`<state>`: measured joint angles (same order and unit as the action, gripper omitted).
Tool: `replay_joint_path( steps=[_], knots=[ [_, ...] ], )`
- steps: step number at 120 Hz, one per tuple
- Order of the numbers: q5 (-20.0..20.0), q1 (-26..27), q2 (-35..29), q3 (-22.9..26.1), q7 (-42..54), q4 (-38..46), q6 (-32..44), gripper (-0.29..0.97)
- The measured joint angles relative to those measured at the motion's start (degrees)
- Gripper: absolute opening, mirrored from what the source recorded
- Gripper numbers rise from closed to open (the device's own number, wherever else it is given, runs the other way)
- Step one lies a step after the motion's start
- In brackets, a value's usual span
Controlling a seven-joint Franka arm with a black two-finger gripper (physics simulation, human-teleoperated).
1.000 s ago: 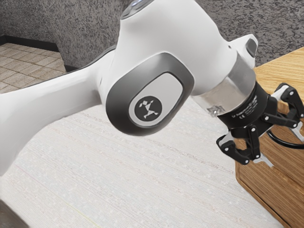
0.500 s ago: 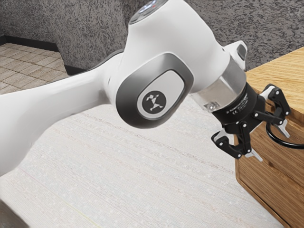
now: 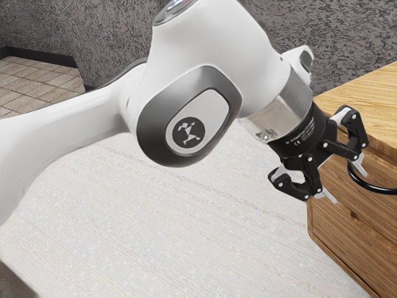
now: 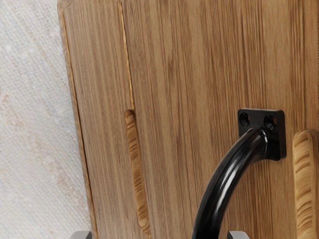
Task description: Pull the drawer handle with one arm to open the drawer
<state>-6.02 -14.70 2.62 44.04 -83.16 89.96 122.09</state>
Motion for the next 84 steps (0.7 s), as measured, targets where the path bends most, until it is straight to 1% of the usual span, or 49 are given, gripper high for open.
replay_joint_path(
  steps=[30,67,84],
  knots=[
    [-0.2,-0.1,-1.1,-0.5,-0.2,0.9,-0.2,0.3],
    [-0.3,0.3,-0.2,-0.7,-0.3,1.3,-0.3,0.3],
    [-0.4,-0.4,-1.4,-0.8,-0.4,2.4,-0.3,0.3]
  ],
)
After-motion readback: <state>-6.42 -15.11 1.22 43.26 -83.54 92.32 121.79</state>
